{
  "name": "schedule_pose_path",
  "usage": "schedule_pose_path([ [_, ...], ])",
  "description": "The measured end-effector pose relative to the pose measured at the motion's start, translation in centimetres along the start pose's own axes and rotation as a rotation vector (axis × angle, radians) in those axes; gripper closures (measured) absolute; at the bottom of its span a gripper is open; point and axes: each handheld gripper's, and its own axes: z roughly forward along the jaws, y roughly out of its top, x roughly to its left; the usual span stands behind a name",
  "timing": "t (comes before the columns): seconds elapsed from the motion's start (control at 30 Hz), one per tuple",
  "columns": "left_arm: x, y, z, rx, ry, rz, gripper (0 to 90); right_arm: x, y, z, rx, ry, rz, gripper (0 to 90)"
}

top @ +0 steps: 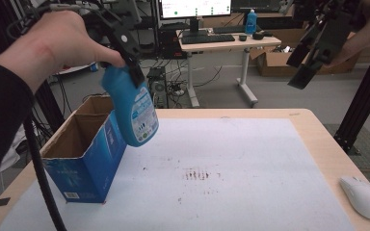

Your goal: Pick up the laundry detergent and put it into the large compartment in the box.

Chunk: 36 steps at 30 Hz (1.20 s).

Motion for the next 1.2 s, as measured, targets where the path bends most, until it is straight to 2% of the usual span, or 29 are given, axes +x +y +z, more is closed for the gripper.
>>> schedule_pose_path([
  [0.03,0.8,-0.2,-0.6,-0.007,-0.002,-0.039,37.9,0.0,0.0,0.0,-0.001,0.001,-0.001,16.7],
  [0.2,2.4,-1.0,-2.2,-0.016,0.036,-0.084,37.9,0.0,0.0,-0.1,-0.003,-0.001,0.001,16.6],
  [0.3,3.6,-1.6,-3.3,-0.029,0.043,-0.119,37.9,0.0,0.0,-0.1,-0.001,-0.002,-0.001,16.7],
  [0.33,3.6,-1.6,-3.3,-0.029,0.043,-0.119,37.9,0.0,0.0,-0.1,-0.003,-0.002,-0.001,16.8],
  [0.37,4.3,-2.0,-3.9,-0.037,0.049,-0.141,37.9,0.0,0.0,-0.2,-0.003,-0.003,0.0,16.8],
  [0.5,5.7,-2.7,-4.5,-0.043,0.081,-0.186,37.9,0.0,-0.1,-0.2,-0.008,-0.003,-0.003,16.8],
  [0.53,5.7,-2.7,-4.5,-0.043,0.081,-0.186,37.9,0.0,-0.1,-0.2,-0.006,-0.004,-0.001,16.8],
  [0.63,6.9,-3.2,-4.5,-0.035,0.124,-0.219,38.0,0.0,-0.1,-0.3,-0.006,-0.005,0.003,16.6],
  [0.73,7.5,-3.4,-4.3,-0.028,0.139,-0.239,37.9,0.0,-0.1,-0.3,-0.005,-0.005,0.004,16.8],
  [0.77,8.0,-3.7,-4.2,-0.028,0.15,-0.265,38.0,0.1,-0.2,-0.3,-0.005,-0.005,0.004,16.8],
  [0.83,8.2,-3.8,-4.1,-0.027,0.157,-0.269,37.9,0.1,-0.2,-0.3,-0.003,-0.004,0.005,16.8],
  [0.97,9.1,-4.1,-3.2,-0.014,0.187,-0.301,38.0,0.0,-0.3,-0.4,-0.007,-0.006,0.009,17.0],
  [1.13,9.6,-4.1,-2.1,0.003,0.189,-0.317,37.9,0.0,-0.3,-0.3,-0.004,-0.004,0.01,16.9],
  [1.2,10.0,-4.1,-1.0,0.014,0.181,-0.333,38.0,0.0,-0.2,-0.2,-0.003,-0.004,0.009,16.9],
])
